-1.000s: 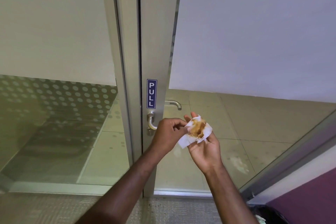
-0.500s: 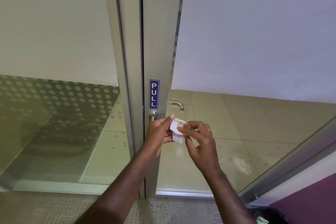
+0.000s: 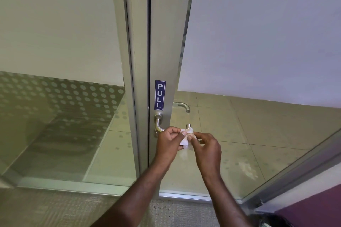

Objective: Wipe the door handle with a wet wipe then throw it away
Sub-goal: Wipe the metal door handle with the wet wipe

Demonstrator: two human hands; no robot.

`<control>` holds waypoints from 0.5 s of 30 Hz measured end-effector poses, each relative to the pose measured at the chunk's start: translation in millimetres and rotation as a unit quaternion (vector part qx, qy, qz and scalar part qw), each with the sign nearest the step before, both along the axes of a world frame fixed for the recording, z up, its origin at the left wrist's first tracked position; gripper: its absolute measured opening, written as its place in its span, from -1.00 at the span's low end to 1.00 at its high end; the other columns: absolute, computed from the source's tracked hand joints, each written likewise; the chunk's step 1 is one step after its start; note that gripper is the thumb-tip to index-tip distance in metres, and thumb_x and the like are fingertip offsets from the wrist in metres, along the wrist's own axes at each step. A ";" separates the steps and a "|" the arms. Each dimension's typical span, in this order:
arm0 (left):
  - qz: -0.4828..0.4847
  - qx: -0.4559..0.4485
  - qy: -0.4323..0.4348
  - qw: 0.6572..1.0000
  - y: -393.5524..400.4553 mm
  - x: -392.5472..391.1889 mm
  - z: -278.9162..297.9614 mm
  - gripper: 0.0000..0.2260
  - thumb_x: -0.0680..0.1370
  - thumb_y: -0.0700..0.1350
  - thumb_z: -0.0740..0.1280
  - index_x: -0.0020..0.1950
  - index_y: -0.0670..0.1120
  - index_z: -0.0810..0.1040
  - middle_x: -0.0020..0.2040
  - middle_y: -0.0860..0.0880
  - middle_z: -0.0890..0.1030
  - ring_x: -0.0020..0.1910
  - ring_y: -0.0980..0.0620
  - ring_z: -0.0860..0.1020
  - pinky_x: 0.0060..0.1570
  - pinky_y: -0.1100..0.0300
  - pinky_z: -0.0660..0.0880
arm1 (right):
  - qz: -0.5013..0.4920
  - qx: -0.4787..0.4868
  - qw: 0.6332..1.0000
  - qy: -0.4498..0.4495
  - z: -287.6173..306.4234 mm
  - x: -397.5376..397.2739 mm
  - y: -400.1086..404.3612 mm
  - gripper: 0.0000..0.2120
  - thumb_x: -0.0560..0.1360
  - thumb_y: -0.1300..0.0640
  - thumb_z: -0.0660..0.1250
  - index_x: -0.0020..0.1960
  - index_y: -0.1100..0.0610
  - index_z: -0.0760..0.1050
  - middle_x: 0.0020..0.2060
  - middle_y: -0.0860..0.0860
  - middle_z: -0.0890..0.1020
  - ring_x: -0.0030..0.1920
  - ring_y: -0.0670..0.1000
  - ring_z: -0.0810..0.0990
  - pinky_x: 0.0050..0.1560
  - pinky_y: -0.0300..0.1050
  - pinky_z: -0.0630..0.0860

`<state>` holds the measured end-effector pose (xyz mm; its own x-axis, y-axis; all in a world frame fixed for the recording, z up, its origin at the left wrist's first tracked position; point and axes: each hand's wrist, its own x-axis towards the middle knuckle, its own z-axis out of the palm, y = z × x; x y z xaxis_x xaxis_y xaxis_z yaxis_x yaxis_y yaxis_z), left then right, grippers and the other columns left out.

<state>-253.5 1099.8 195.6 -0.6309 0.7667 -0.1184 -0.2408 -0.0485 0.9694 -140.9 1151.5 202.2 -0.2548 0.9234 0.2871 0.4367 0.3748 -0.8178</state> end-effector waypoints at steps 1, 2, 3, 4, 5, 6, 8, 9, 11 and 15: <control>0.016 -0.008 0.002 1.000 0.8 2.1 -3.9 -0.94 0.55 -0.21 0.44 -0.11 -0.14 0.61 -0.21 -0.06 0.73 -0.24 0.06 0.68 -0.21 0.13 0.67 | -0.011 0.025 1.000 -0.012 -2.5 0.3 2.4 -0.93 0.50 0.12 0.48 -0.03 0.01 0.72 -0.12 -0.07 0.68 -0.04 0.06 0.61 -0.11 -0.08 0.48; 0.036 -0.024 0.015 0.999 1.5 4.1 -8.0 -0.94 0.53 -0.21 0.47 -0.14 -0.13 0.64 -0.21 -0.08 0.71 -0.24 0.03 0.65 -0.16 0.05 0.66 | -0.022 0.066 0.997 -0.038 -4.3 0.6 4.6 -0.91 0.50 0.17 0.48 -0.03 0.02 0.71 -0.10 -0.06 0.65 -0.02 0.09 0.58 -0.10 -0.07 0.46; 0.055 -0.037 0.020 0.998 2.9 6.0 -11.8 -0.94 0.51 -0.20 0.49 -0.16 -0.13 0.66 -0.23 -0.10 0.67 -0.27 0.00 0.60 -0.15 0.01 0.65 | -0.029 0.112 0.991 -0.069 -5.6 0.3 7.2 -0.87 0.49 0.20 0.48 -0.01 0.01 0.71 -0.06 -0.03 0.62 0.02 0.11 0.55 -0.07 -0.05 0.45; 0.068 -0.044 0.007 0.997 5.0 7.7 -15.8 -0.95 0.50 -0.20 0.50 -0.16 -0.13 0.68 -0.25 -0.10 0.64 -0.33 -0.01 0.55 -0.17 0.00 0.64 | -0.029 0.157 0.982 -0.096 -6.0 -1.3 10.2 -0.84 0.48 0.22 0.48 0.01 0.01 0.70 0.01 -0.01 0.61 0.07 0.12 0.53 -0.02 -0.02 0.45; 0.075 -0.044 -0.019 0.996 7.7 9.7 -18.3 -0.96 0.49 -0.20 0.51 -0.13 -0.15 0.70 -0.27 -0.10 0.61 -0.39 0.00 0.50 -0.20 0.02 0.62 | -0.027 0.199 0.973 -0.118 -5.6 -3.6 14.3 -0.81 0.48 0.23 0.47 0.02 0.00 0.69 0.09 0.02 0.60 0.14 0.13 0.51 0.04 0.01 0.45; 0.080 -0.042 -0.051 0.995 10.8 11.7 -20.1 -0.94 0.49 -0.20 0.51 -0.09 -0.18 0.70 -0.27 -0.09 0.60 -0.45 0.02 0.45 -0.26 0.05 0.60 | -0.021 0.230 0.963 -0.138 -4.3 -6.6 19.0 -0.80 0.48 0.25 0.45 0.04 0.00 0.68 0.16 0.05 0.59 0.20 0.14 0.50 0.08 0.04 0.44; 0.104 -0.042 -0.122 0.986 18.0 15.2 -22.9 -0.88 0.48 -0.21 0.51 -0.04 -0.23 0.69 -0.30 -0.08 0.57 -0.56 0.06 0.38 -0.38 0.14 0.54 | -0.008 0.255 0.951 -0.177 -4.1 -13.5 28.7 -0.72 0.47 0.31 0.43 0.11 0.05 0.65 0.27 0.12 0.56 0.30 0.19 0.48 0.15 0.10 0.46; 0.120 -0.041 -0.155 0.980 21.6 17.1 -24.6 -0.88 0.48 -0.22 0.51 -0.04 -0.24 0.67 -0.31 -0.09 0.56 -0.59 0.07 0.35 -0.42 0.17 0.49 | -0.001 0.253 0.949 -0.188 -5.6 -15.5 32.6 -0.67 0.46 0.33 0.43 0.18 0.08 0.64 0.30 0.15 0.55 0.31 0.22 0.49 0.18 0.12 0.48; 0.145 -0.043 -0.192 0.970 28.4 20.5 -30.2 -0.90 0.48 -0.24 0.51 -0.08 -0.24 0.66 -0.33 -0.10 0.55 -0.63 0.08 0.32 -0.46 0.20 0.43 | 0.034 0.246 0.951 -0.185 -10.1 -15.2 38.2 -0.63 0.47 0.35 0.43 0.25 0.14 0.62 0.27 0.17 0.59 0.27 0.25 0.56 0.19 0.12 0.53; 0.160 -0.051 -0.189 0.967 35.1 24.1 -41.6 -0.93 0.50 -0.23 0.49 -0.10 -0.23 0.67 -0.33 -0.10 0.56 -0.63 0.10 0.33 -0.47 0.22 0.41 | 0.154 0.270 0.929 -0.198 -23.9 -9.5 42.7 -0.54 0.45 0.44 0.41 0.31 0.19 0.60 0.25 0.12 0.66 0.30 0.20 0.61 0.40 0.12 0.45</control>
